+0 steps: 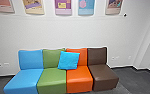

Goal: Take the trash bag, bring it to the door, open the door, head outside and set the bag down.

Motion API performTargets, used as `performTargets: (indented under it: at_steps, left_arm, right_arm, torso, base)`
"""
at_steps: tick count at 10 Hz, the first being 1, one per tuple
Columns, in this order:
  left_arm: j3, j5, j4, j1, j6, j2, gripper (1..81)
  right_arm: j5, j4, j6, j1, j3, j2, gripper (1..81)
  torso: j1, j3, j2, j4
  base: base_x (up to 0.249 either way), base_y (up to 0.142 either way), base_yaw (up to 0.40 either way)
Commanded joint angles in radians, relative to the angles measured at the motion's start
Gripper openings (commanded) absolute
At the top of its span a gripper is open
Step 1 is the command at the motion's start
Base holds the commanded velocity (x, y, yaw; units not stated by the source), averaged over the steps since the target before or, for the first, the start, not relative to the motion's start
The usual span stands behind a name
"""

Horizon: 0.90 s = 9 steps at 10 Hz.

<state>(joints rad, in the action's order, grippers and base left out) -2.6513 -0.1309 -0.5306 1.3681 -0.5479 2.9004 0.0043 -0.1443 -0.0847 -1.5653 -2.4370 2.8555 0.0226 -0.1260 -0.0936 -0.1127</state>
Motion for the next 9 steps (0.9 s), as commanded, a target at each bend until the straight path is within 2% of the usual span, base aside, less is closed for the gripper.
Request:
performTargets:
  at_steps: [1, 7, 9]
  left_arm:
    - [-0.001, -0.076, -0.002, -0.06, -0.003, -0.009, 1.0]
    - [-0.001, -0.076, -0.003, -0.06, -0.003, -0.006, 1.0]
    - [-0.001, -0.076, -0.005, -0.06, -0.003, -0.009, 1.0]
  right_arm:
    - [-0.066, 0.003, 0.003, 0.033, 0.0, 0.0, 81.1]
    - [-0.066, 0.003, 0.005, 0.034, -0.016, 0.012, 81.1]
    - [-0.066, 0.003, 0.005, 0.032, -0.016, 0.012, 81.1]
  torso:
    - [0.0, 0.0, 0.0, 0.0]
    - [0.0, 0.0, 0.0, 0.0]
    - [0.001, 0.0, 0.001, 0.0]
  base:
    - [0.0, 0.0, 0.0]
    - [0.0, 0.0, 0.0]
    - [-0.077, 0.0, 0.0]
